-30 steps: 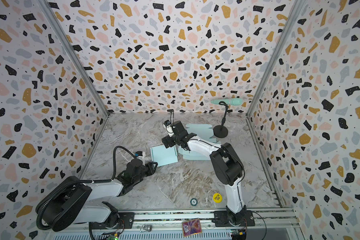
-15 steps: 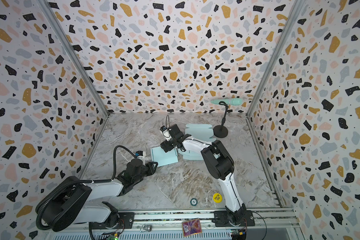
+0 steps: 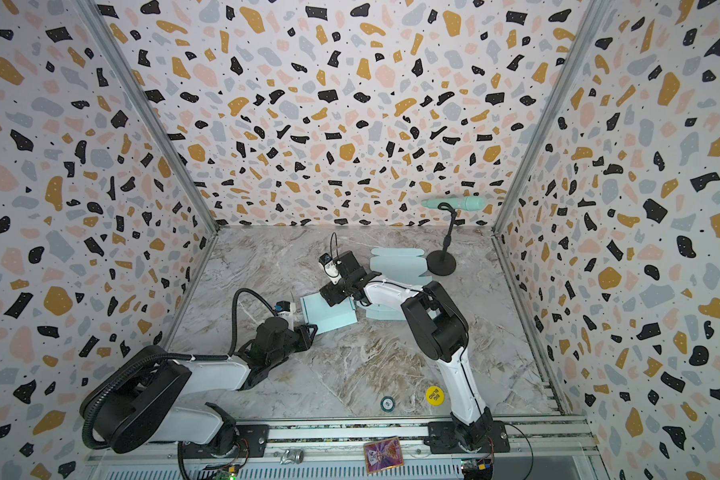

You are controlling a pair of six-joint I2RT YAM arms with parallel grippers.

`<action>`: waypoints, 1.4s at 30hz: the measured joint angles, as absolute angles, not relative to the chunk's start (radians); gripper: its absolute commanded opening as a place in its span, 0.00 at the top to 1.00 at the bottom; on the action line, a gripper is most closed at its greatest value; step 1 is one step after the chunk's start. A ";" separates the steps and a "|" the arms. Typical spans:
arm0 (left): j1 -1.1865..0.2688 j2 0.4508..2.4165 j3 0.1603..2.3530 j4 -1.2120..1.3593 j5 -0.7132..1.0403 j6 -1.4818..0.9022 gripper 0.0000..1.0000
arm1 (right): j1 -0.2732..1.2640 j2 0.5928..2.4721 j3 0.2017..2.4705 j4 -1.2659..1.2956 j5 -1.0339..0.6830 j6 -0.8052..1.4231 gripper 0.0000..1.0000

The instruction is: Fold the paper box

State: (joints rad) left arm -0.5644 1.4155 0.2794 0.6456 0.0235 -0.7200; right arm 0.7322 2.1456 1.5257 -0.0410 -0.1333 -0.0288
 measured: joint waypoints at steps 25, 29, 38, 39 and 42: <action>-0.652 1.481 0.382 0.548 -0.170 -0.641 0.65 | 0.759 2.112 1.442 0.034 -0.082 -0.023 0.14; -0.671 1.487 0.391 0.540 -0.221 -0.640 0.65 | 0.760 2.112 1.442 0.032 -0.081 -0.029 0.14; -0.684 1.501 0.392 0.541 -0.270 -0.638 0.48 | 0.762 2.114 1.443 0.034 -0.081 -0.037 0.16; -0.684 1.502 0.392 0.540 -0.276 -0.636 0.45 | 0.762 2.114 1.443 0.035 -0.081 -0.039 0.16; -0.686 1.505 0.392 0.538 -0.293 -0.635 0.41 | 0.763 2.114 1.443 0.035 -0.080 -0.040 0.16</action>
State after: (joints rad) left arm -0.6861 1.5047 0.3916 0.5381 -0.2932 -0.6346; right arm 0.7631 2.1136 1.4425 0.0353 -0.0799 -0.0402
